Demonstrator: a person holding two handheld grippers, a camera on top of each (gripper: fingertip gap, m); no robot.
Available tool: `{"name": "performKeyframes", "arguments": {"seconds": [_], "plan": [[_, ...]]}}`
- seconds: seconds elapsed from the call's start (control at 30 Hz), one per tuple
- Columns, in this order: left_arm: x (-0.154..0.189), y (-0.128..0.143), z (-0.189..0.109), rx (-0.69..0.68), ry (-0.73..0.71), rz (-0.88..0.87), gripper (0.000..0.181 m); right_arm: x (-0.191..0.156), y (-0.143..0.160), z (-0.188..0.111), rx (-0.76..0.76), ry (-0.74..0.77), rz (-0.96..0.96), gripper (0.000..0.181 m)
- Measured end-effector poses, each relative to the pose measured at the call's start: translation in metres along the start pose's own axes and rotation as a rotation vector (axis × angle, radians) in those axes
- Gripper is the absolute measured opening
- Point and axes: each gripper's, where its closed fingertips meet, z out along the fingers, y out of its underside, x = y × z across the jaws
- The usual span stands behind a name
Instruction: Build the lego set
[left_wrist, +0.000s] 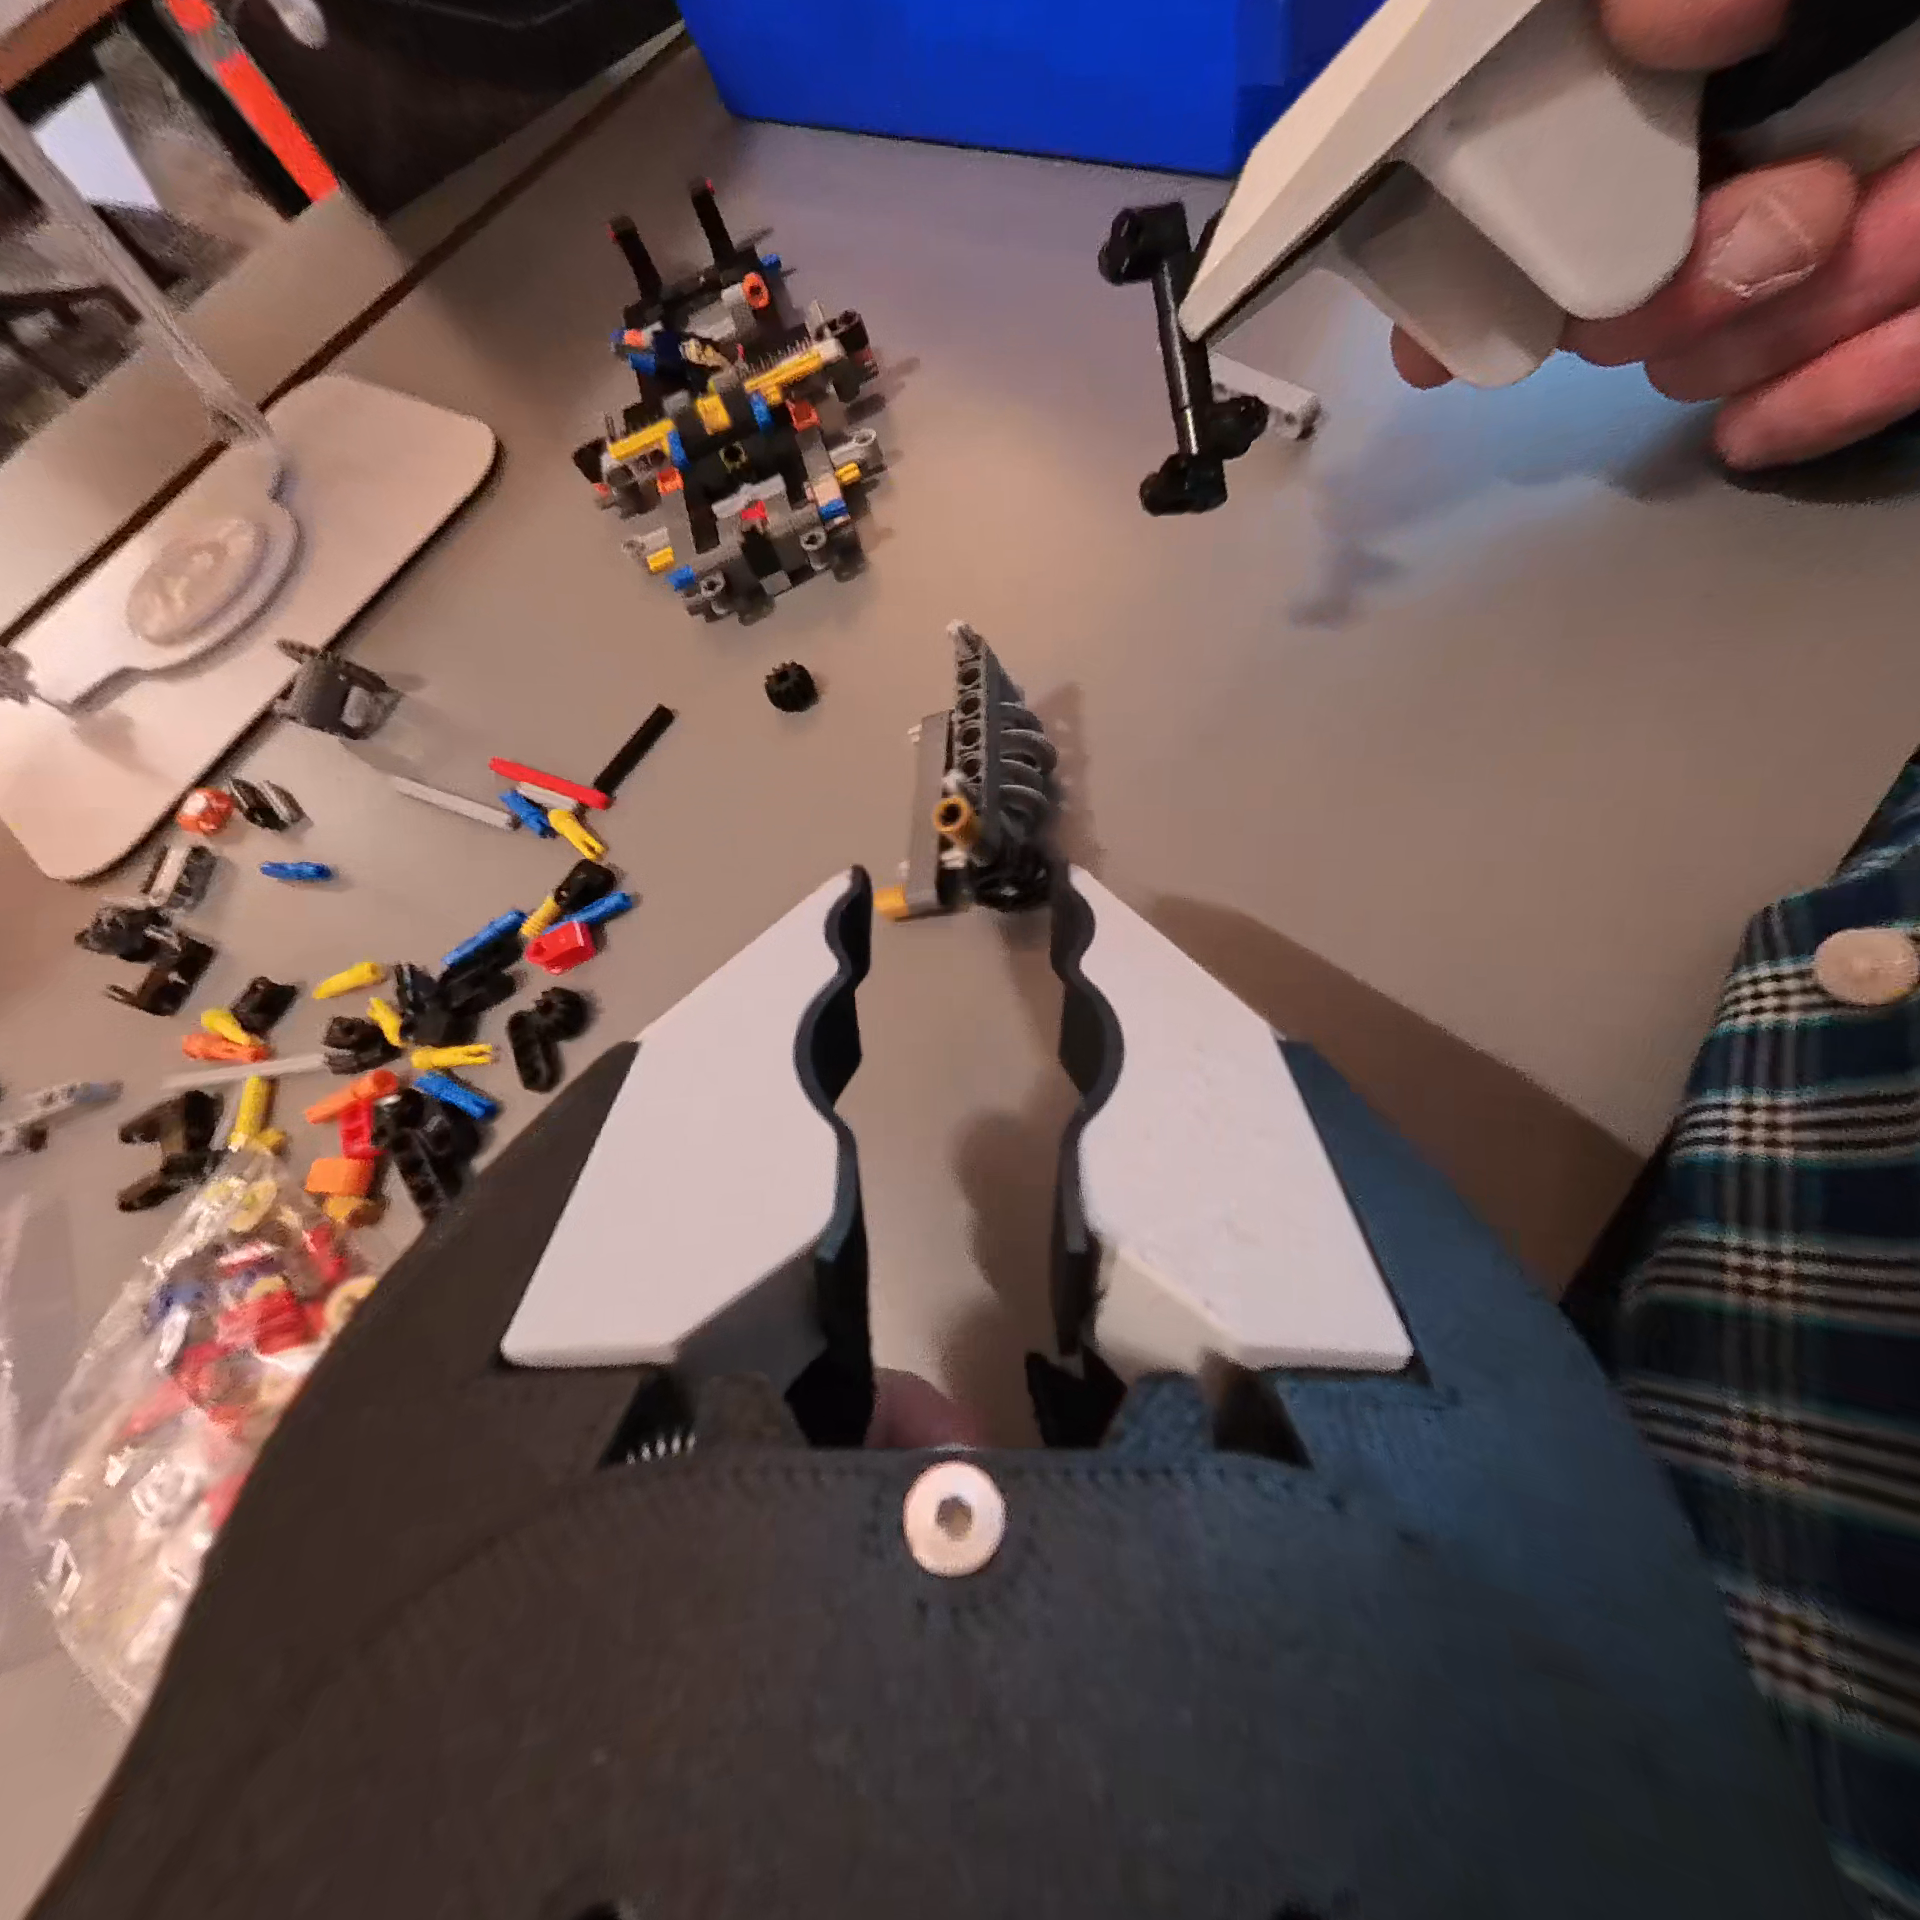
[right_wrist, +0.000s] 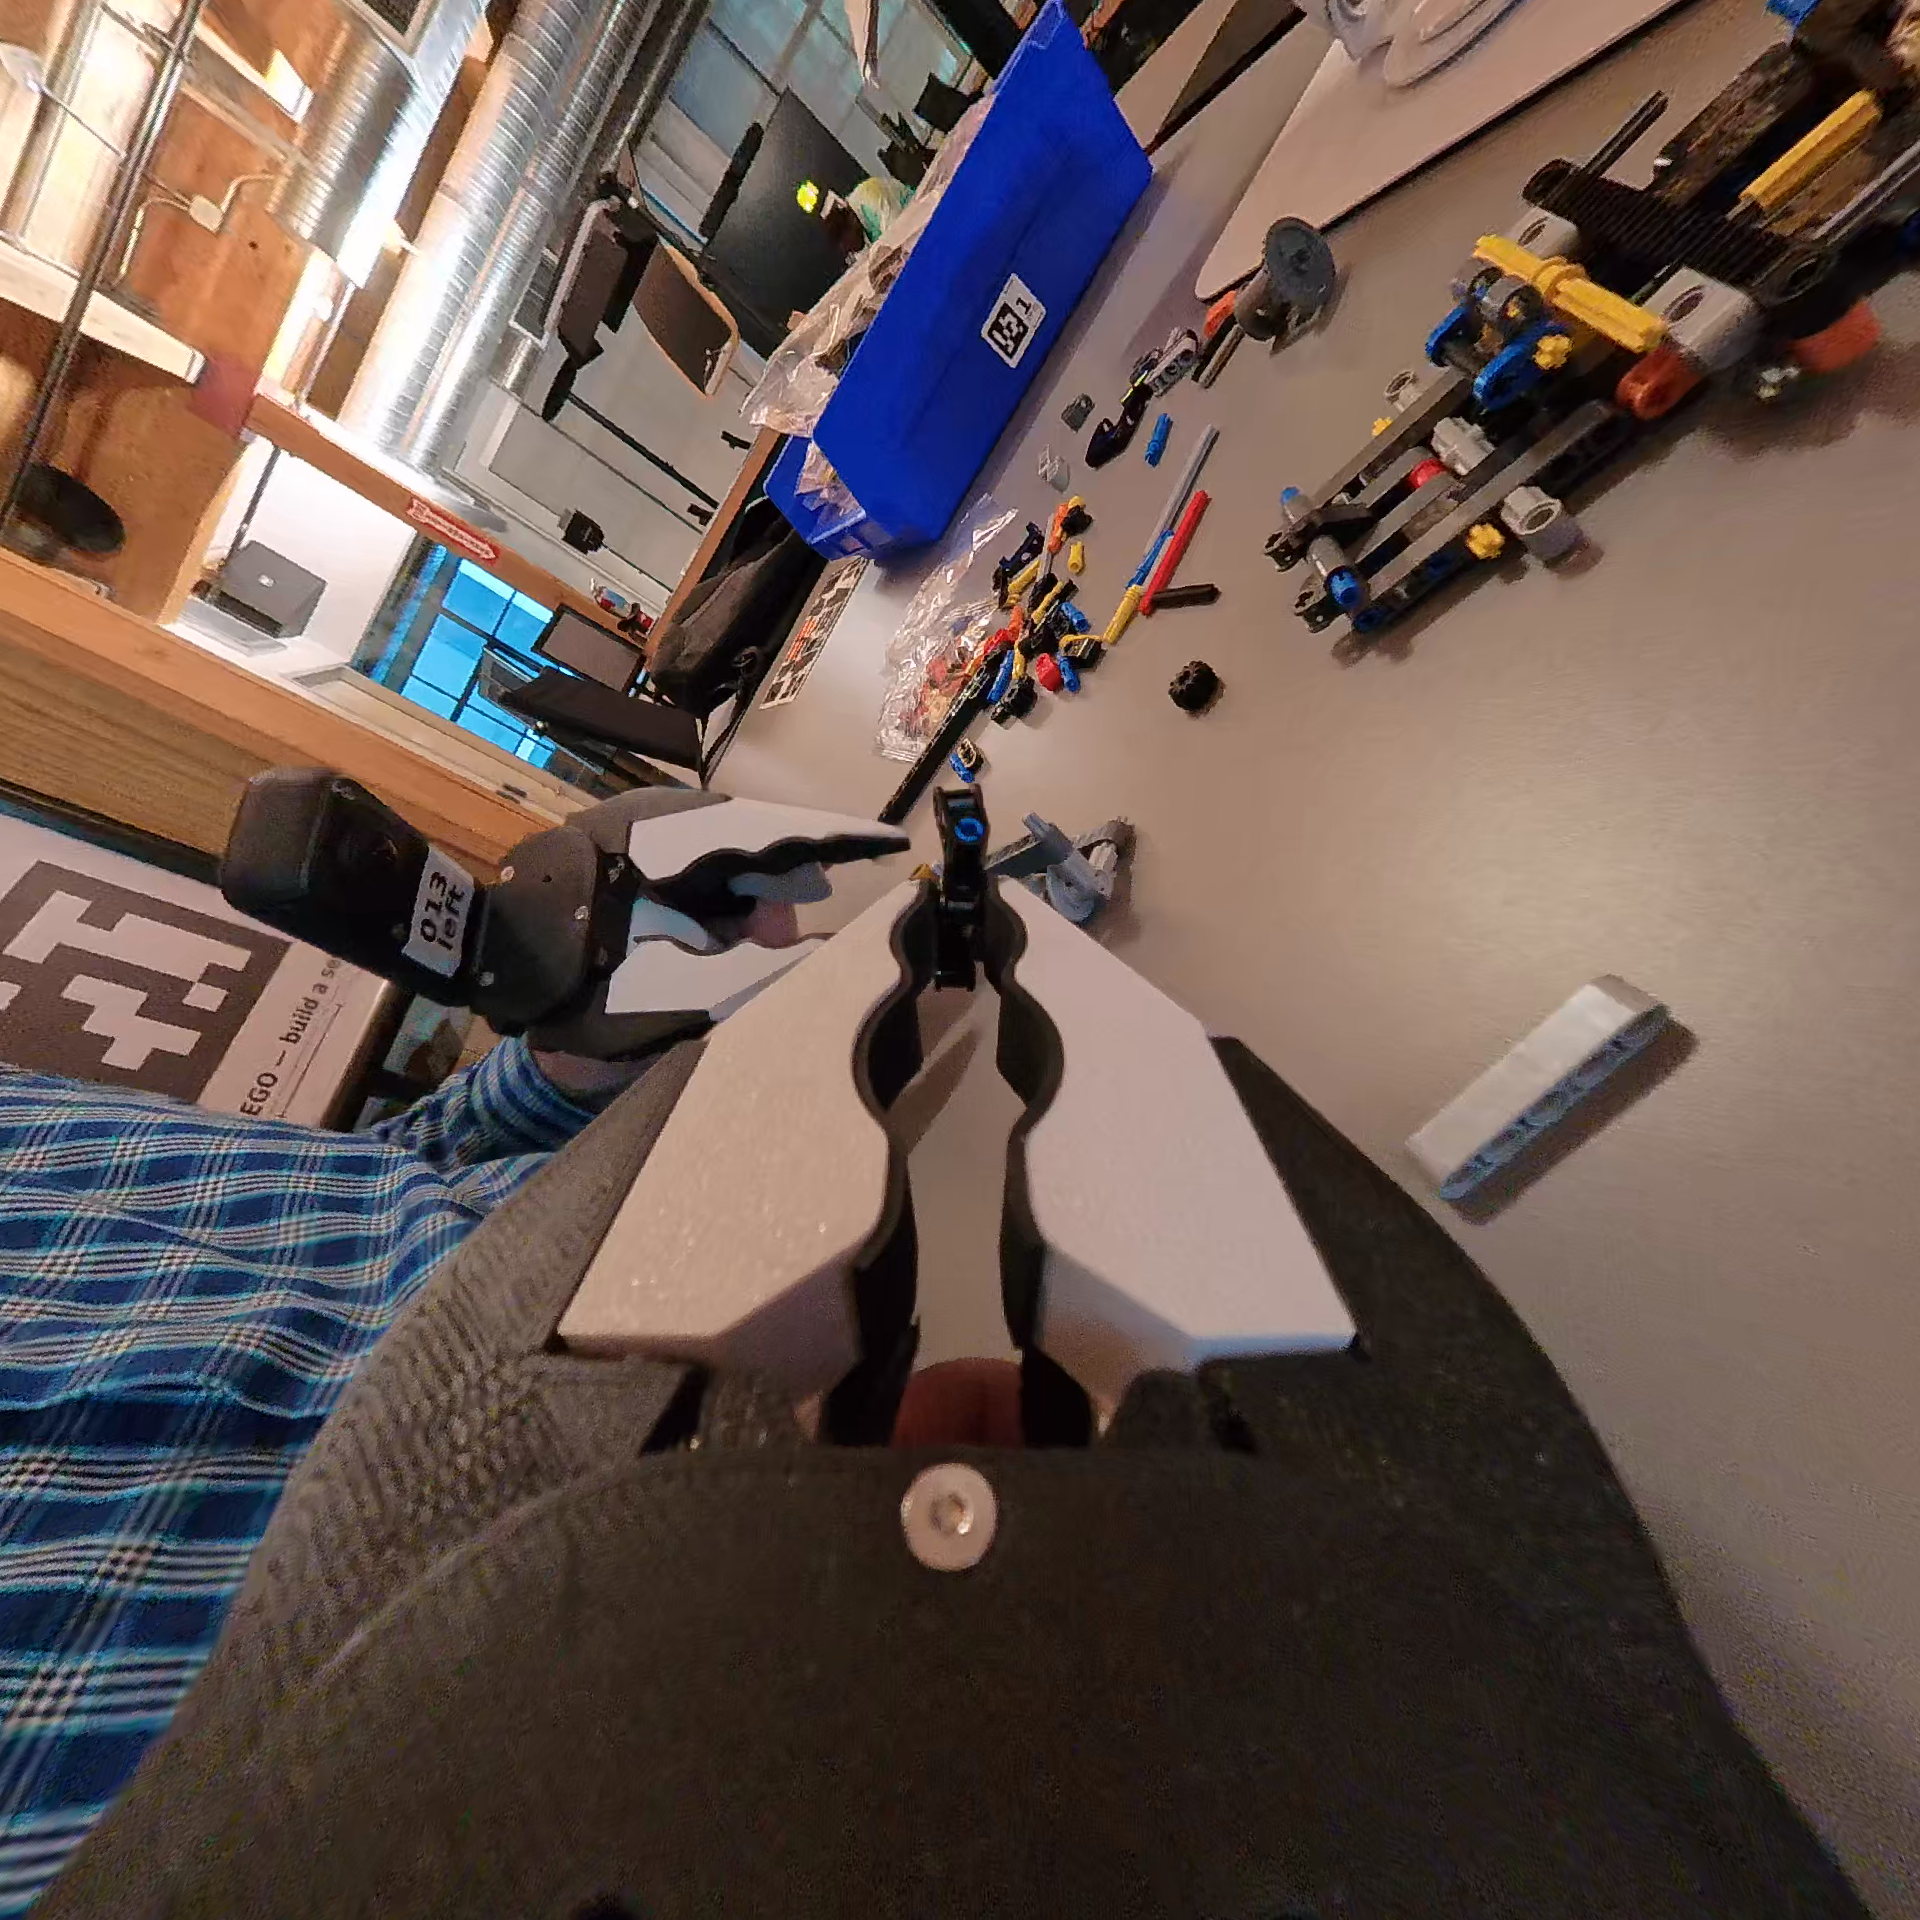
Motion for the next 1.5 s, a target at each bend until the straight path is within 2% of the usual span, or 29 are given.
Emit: {"name": "performKeyframes", "arguments": {"seconds": [0.03, 0.23, 0.33, 0.5, 0.6, 0.73, 0.93, 0.97, 1.03, 1.13, 1.23, 1.37, 1.5], "plan": [[-0.004, 0.001, 0.001, -0.001, 0.004, 0.016, 0.032, -0.002, 0.001, 0.003, 0.001, -0.009, 0.009, 0.005], [0.007, 0.001, 0.011, 0.006, 0.187, 0.096, 0.025, -0.01, 0.008, 0.024, -0.01, -0.027, 0.054, 0.004], [0.018, 0.001, 0.015, -0.002, 0.215, 0.104, 0.02, -0.008, 0.01, 0.029, -0.015, -0.015, 0.089, 0.005], [0.034, -0.006, 0.013, 0.017, 0.236, 0.1, 0.022, -0.004, 0.01, 0.032, -0.021, -0.017, 0.144, 0.005], [0.036, -0.007, 0.011, 0.026, 0.254, 0.099, 0.029, -0.005, 0.012, 0.034, -0.055, -0.039, 0.16, 0.005], [0.017, -0.01, 0.005, 0.068, 0.257, 0.058, 0.04, -0.009, 0.016, 0.038, -0.135, -0.079, 0.148, 0.005], [0.005, -0.017, 0.011, 0.121, 0.316, 0.128, 0.069, -0.012, 0.017, 0.045, -0.269, -0.129, 0.126, 0.005], [0.004, -0.019, 0.012, 0.128, 0.327, 0.137, 0.069, -0.014, 0.017, 0.046, -0.287, -0.141, 0.128, 0.005], [0.004, -0.026, 0.009, 0.152, 0.353, 0.151, 0.055, -0.017, 0.014, 0.046, -0.302, -0.149, 0.116, 0.005], [0.003, -0.042, 0.002, 0.219, 0.403, 0.043, 0.023, -0.022, 0.005, 0.046, -0.292, -0.16, 0.103, 0.005], [0.005, -0.048, 0.0, 0.245, 0.47, -0.047, 0.021, -0.026, 0.0, 0.045, -0.281, -0.18, 0.096, 0.005], [0.007, -0.056, -0.007, 0.32, 0.405, 0.141, 0.019, -0.032, -0.003, 0.045, -0.274, -0.215, 0.126, 0.005], [0.007, -0.057, -0.007, 0.333, 0.305, 0.325, 0.02, -0.033, -0.005, 0.046, -0.278, -0.213, 0.126, 0.005]]}}
